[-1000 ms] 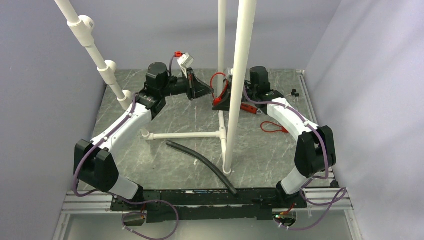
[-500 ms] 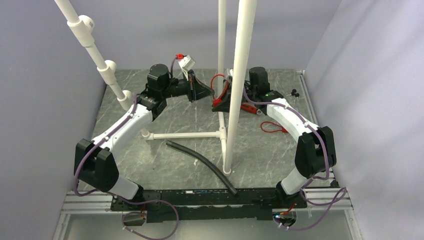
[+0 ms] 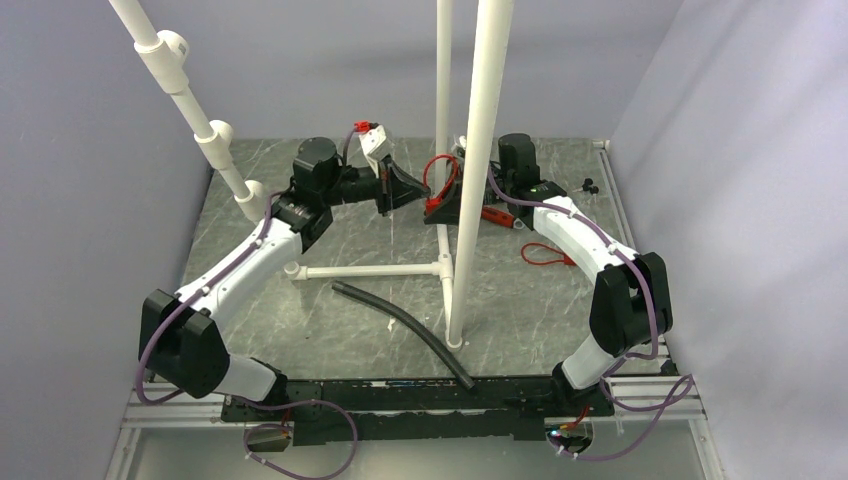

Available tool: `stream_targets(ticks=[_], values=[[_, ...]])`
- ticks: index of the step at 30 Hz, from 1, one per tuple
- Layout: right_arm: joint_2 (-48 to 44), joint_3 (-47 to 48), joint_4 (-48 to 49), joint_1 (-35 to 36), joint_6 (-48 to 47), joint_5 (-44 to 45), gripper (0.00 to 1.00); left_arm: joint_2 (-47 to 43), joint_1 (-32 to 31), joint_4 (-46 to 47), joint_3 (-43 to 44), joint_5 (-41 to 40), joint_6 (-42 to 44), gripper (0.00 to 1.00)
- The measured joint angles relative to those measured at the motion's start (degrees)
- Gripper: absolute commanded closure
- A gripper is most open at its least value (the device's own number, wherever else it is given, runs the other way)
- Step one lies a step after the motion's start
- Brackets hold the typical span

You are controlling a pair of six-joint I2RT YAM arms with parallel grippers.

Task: Lock with the key
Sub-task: Lock the lock.

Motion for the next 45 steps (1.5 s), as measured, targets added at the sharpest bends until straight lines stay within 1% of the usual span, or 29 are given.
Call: stream_targets(ticks=[5,15,21,26,30,35,40,45], values=[[0.0,0.0,-0.1,0.0,0.4,0.0,1.00,0.0,-0.4,0.3,-0.2,-0.4,0.1,1.00],[0.0,0.0,-6.2,-0.2,-4.2,1.4,1.00,2.5,-0.4,0.5,-0.3,-0.9,-8.4,1.00],[0.0,0.0,-6.3,-0.3,-3.2,2.0,1.00,2.1,-0.2,-1.3,-0.3,-2.5,-9.0,1.00],[0.0,0.0,-6.6,-0.7,-4.5,2.1,1.00,2.0,1.9,-3.6,-0.6,-4.2,-9.8,1.00],[0.0,0.0,-8.5,-0.8,-5.3,2.2,1.00,3.6,1.3,-6.0,1.4,-4.4,-8.7,1.00],[0.0,0.0,-11.0,-0.7,-7.0,2.0,1.00,4.5,-0.5,-8.2,3.3,-5.3,-5.1,1.00],[0.0,0.0,-13.7,-0.7,-8.2,2.1,1.00,4.2,-1.5,-10.8,3.5,-6.1,-1.0,1.00],[0.0,0.0,-14.0,-0.5,-8.2,2.8,1.00,2.6,-2.7,-13.0,3.4,-7.0,2.9,1.00]])
